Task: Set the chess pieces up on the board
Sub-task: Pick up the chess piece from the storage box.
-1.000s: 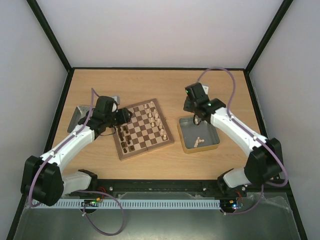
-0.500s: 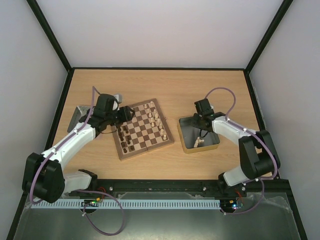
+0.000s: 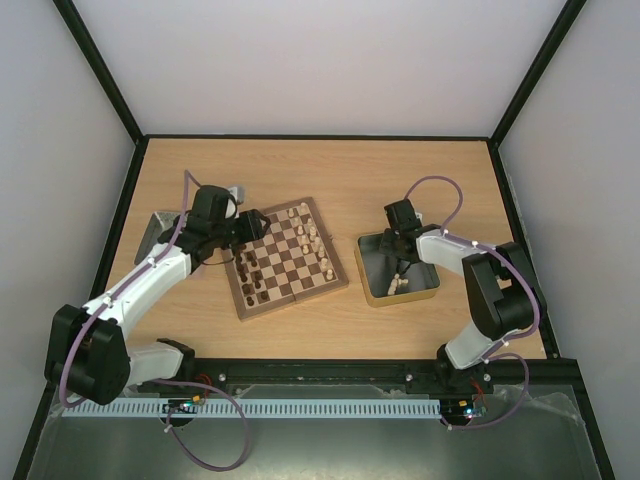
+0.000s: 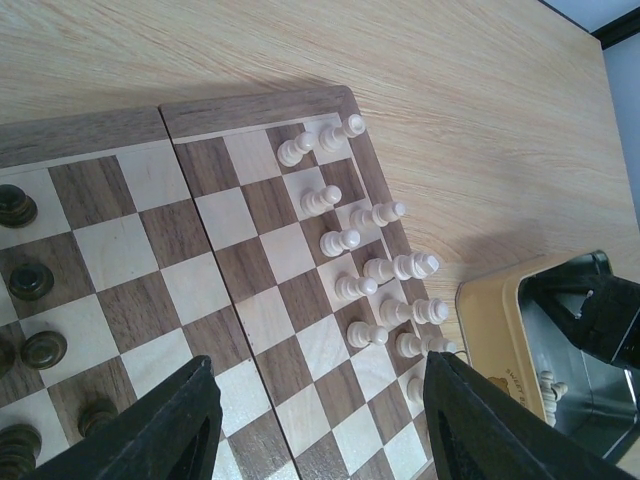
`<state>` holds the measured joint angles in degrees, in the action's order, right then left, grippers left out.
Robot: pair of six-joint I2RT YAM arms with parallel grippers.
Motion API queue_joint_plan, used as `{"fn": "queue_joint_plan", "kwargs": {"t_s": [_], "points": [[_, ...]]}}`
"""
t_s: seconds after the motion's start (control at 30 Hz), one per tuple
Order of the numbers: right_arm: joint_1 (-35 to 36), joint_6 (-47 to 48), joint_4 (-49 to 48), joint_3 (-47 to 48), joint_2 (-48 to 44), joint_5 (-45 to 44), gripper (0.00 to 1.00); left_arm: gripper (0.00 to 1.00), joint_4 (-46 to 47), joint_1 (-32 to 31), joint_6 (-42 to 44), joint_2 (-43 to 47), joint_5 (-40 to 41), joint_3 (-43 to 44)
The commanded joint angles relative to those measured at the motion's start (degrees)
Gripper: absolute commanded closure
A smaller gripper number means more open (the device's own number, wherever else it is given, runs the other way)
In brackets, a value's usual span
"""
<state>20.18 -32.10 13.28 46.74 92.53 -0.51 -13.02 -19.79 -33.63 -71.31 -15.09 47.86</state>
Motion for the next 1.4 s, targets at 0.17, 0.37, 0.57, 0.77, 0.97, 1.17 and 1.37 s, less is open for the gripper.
{"fn": "queue_joint_plan", "kwargs": {"t_s": [0.17,0.37,0.57,0.77,0.97,1.17,1.37], "points": [[-0.41,2.09,-2.69,1.78,4.3,-2.55,0.77,0.42,-0.63,0.45,0.17,-0.87,-0.47,2.23],[-0.41,1.72,-2.8,1.79,3.89,-2.18,0.93,0.42,-1.05,0.43,0.28,-0.42,0.04,2.16],[-0.34,2.1,-1.07,2.22,2.12,-1.65,0.96,0.42,-0.94,0.45,0.33,-0.43,-0.16,2.15],[-0.41,1.3,6.31,4.43,-0.83,0.95,0.95,0.42,-1.08,0.44,0.54,-0.2,0.0,1.91],[-0.4,2.12,16.38,7.2,-1.58,2.12,0.94,0.42,-0.65,0.43,0.38,-0.32,-0.13,1.48],[-0.32,2.27,19.41,9.1,-5.72,7.91,0.94,0.42,-0.14,0.4,0.16,-0.17,-0.29,1.0],[3.34,0.83,22.9,12.7,-9.97,13.04,0.92,0.42,0.92,0.46,-0.37,-0.35,-0.63,-0.05]]}}
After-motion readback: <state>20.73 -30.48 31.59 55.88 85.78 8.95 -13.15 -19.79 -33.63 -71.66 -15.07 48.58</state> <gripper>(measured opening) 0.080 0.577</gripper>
